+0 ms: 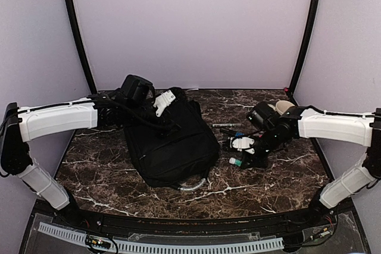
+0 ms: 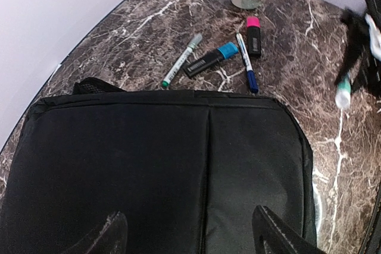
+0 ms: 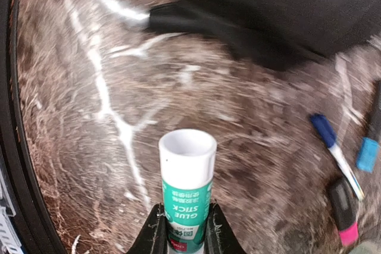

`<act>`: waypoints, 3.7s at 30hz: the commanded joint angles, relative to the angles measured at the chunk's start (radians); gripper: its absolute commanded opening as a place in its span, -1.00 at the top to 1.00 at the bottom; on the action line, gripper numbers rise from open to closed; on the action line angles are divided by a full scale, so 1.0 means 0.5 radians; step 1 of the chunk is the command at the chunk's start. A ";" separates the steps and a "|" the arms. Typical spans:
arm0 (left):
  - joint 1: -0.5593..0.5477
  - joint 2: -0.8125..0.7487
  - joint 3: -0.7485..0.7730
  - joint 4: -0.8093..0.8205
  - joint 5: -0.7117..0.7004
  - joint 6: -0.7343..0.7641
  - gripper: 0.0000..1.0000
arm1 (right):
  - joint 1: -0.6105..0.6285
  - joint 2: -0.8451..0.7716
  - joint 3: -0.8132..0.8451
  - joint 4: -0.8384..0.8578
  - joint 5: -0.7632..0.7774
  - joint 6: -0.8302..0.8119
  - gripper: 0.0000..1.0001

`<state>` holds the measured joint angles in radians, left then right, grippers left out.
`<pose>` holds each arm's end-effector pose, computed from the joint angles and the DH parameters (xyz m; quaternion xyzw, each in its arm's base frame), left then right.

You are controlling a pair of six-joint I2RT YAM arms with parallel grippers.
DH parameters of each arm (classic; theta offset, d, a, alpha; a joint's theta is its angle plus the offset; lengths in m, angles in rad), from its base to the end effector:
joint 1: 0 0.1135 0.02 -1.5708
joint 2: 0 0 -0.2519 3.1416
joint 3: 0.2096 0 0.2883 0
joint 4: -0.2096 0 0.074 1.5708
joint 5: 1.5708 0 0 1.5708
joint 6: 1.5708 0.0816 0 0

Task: Pack the student bag
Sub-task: Pick up the lower front pocket of the student bag, then place the glue stick in the lower front pocket of the bag.

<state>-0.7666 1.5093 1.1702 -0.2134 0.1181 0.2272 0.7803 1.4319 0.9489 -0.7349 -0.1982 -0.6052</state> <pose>0.2976 -0.2999 0.2463 0.4408 0.7525 -0.1793 0.4553 0.2132 0.2337 0.1406 -0.6390 0.7427 0.1123 0.1655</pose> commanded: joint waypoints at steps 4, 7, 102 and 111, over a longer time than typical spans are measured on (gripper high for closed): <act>-0.280 0.248 0.183 -0.379 -0.601 0.216 -0.52 | -0.371 -0.195 -0.111 0.255 -0.388 0.139 0.75; -0.299 0.352 0.253 -0.445 -0.836 0.169 -0.52 | -0.420 -0.247 -0.160 0.326 -0.387 0.139 0.73; -0.036 0.317 0.660 -0.391 -0.590 0.082 1.00 | 0.934 0.939 1.563 0.192 1.231 -0.433 0.76; 0.008 0.256 0.637 -0.404 -0.491 0.050 1.00 | 0.912 1.181 1.556 0.625 1.525 -0.704 0.74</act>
<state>-0.7700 1.7222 1.4673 -0.5076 -0.1967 0.2913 1.2438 1.9907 1.7187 -0.5831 0.4564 -0.8829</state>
